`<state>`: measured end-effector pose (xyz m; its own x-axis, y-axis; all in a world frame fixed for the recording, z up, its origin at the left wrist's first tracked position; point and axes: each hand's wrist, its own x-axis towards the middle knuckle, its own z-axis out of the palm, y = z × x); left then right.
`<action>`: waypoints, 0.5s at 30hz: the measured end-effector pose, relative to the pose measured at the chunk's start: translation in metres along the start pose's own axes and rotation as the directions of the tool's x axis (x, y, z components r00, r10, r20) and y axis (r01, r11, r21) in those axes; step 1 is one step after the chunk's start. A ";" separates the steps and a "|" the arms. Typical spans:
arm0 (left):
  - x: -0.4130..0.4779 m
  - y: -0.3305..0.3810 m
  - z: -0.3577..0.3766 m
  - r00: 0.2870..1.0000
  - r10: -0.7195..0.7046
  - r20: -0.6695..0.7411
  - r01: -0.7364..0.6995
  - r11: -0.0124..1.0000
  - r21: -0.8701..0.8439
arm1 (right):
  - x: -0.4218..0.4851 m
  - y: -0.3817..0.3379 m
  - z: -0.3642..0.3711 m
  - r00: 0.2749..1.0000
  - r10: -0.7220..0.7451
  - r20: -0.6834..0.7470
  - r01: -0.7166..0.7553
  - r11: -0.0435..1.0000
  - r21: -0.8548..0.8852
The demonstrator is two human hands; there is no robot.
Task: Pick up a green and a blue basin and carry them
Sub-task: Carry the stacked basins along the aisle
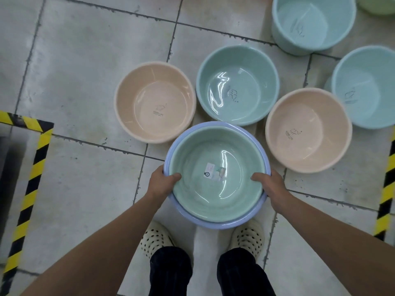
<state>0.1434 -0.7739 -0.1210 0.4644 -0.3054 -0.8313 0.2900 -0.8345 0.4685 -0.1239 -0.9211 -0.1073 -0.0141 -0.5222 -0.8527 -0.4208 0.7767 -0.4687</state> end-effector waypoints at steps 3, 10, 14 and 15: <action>-0.022 0.025 -0.024 1.000 0.021 -0.005 -0.021 1.000 -0.017 | -0.028 -0.030 0.005 1.000 0.000 -0.017 0.000 1.000 0.001; -0.060 0.121 -0.109 0.994 0.104 -0.024 -0.105 0.993 -0.050 | -0.095 -0.133 0.047 0.998 -0.069 0.005 0.069 0.997 -0.033; -0.061 0.164 -0.150 0.986 0.165 -0.040 -0.166 0.985 -0.042 | -0.109 -0.181 0.079 0.988 -0.155 0.017 0.156 0.987 -0.038; -0.057 0.172 -0.158 0.984 0.172 -0.049 -0.174 0.984 -0.040 | -0.110 -0.191 0.087 0.986 -0.165 0.020 0.166 0.985 -0.042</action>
<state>0.2989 -0.8278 0.0545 0.5477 -0.4212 -0.7229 0.2382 -0.7497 0.6174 0.0369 -0.9812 0.0554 0.0738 -0.6361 -0.7681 -0.4551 0.6638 -0.5935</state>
